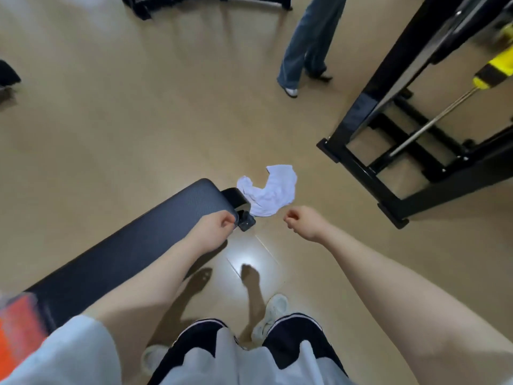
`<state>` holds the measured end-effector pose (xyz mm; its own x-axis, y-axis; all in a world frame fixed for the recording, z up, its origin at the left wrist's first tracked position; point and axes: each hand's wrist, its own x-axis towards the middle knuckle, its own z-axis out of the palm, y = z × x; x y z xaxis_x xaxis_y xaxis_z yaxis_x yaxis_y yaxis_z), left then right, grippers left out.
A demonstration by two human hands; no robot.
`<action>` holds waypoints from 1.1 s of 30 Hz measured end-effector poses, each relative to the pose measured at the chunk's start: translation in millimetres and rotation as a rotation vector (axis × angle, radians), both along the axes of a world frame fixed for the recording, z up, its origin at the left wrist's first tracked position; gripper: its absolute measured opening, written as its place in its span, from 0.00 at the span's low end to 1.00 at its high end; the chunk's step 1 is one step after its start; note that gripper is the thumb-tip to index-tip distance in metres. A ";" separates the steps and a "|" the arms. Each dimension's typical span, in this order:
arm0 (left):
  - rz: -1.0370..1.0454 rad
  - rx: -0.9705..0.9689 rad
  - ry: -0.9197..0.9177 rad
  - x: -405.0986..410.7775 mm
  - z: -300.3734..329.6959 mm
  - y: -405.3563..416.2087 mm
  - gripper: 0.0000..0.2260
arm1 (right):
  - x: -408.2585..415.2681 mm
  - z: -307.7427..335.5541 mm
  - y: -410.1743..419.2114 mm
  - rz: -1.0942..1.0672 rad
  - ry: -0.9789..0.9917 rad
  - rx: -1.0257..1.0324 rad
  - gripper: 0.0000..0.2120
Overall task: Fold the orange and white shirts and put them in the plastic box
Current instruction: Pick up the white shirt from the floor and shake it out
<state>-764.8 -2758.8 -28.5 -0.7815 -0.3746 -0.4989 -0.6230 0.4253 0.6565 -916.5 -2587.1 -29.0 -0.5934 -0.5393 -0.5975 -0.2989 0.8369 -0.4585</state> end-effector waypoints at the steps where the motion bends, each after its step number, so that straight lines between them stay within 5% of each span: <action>1: -0.014 -0.017 0.001 -22.6 -0.3 11.6 0.12 | -20.7 0.4 12.2 -0.008 0.014 0.001 0.09; 14: 0.087 0.097 -0.093 -230.6 -69.3 52.1 0.09 | -216.9 -56.6 34.9 0.015 0.008 0.058 0.11; 19: 0.103 0.095 -0.197 -323.6 -121.3 27.2 0.13 | -307.6 -110.7 20.7 -0.207 -0.102 0.071 0.10; 33: 0.248 0.098 -0.387 -470.7 -387.9 -26.9 0.16 | -437.6 -397.6 -36.2 -0.104 -0.316 0.252 0.11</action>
